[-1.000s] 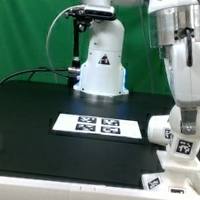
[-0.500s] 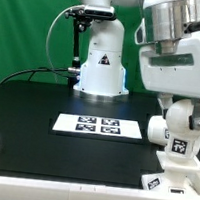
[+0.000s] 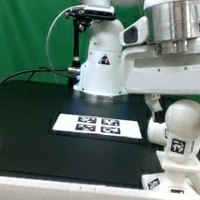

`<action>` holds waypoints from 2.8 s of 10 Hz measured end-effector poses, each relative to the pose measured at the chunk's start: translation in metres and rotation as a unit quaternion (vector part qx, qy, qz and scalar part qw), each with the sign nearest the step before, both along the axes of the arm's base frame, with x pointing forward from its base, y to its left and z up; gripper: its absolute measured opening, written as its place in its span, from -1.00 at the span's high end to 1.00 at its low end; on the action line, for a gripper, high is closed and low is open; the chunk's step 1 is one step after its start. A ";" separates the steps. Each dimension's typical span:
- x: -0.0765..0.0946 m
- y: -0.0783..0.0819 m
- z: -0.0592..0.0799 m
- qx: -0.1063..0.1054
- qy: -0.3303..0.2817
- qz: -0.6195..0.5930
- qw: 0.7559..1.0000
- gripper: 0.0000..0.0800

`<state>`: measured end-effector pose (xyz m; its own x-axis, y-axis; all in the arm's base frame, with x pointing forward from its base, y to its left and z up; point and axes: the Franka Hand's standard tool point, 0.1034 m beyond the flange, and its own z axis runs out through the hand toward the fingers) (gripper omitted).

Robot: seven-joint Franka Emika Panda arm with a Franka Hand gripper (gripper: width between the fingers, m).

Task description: Assemble lamp

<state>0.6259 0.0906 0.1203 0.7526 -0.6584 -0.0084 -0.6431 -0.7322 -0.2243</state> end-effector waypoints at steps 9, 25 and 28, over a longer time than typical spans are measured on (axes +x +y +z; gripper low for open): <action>0.003 -0.004 -0.007 -0.036 0.023 0.088 0.995 -0.43; -0.003 0.014 -0.004 -0.001 0.028 -0.102 0.994 -0.75; -0.003 0.012 -0.005 -0.020 0.011 0.006 1.000 -0.75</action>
Offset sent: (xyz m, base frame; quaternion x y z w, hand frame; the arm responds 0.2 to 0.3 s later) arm 0.0000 0.0000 0.0000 0.0000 0.0000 -0.1296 0.9916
